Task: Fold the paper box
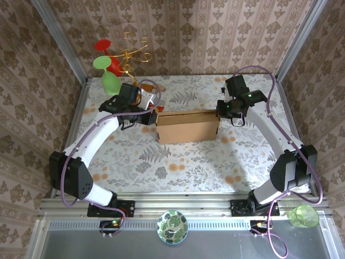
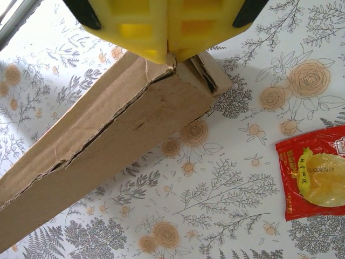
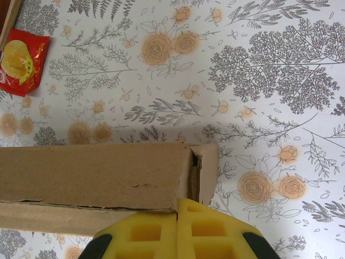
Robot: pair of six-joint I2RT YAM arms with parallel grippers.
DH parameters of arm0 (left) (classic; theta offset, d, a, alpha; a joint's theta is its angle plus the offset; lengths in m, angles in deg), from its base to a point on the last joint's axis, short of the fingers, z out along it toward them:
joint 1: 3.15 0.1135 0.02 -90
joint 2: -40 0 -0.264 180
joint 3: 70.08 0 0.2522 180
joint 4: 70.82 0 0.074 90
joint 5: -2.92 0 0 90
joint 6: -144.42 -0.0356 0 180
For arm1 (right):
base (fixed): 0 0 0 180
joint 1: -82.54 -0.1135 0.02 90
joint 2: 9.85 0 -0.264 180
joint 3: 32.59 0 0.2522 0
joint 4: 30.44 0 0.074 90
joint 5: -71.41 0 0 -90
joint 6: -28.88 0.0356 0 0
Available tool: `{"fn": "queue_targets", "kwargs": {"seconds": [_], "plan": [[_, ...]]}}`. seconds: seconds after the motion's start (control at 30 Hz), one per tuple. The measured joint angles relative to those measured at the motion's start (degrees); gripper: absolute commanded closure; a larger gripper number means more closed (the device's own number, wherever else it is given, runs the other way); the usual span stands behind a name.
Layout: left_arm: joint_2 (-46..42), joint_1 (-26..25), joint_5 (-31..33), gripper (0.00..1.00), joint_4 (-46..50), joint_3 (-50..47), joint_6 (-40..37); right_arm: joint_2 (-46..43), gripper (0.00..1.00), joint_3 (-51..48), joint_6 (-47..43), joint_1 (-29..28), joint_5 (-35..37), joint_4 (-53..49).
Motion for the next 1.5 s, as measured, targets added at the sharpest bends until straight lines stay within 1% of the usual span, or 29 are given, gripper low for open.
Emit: {"fn": "queue_targets", "kwargs": {"seconds": [0.7,1.07,1.5], "plan": [[-0.94,0.52,-0.11,1.00,-1.95,-2.73,-0.24,-0.04,1.00,-0.24,-0.09,0.00,0.02,0.33],[-0.94,1.29,-1.60,1.00,-1.70,-2.89,-0.44,-0.04,1.00,-0.24,-0.09,0.00,0.00,0.35],[-1.79,1.25,-1.99,1.00,-4.70,-5.92,-0.15,-0.17,1.00,-0.61,-0.33,0.00,0.00,0.55]]}}
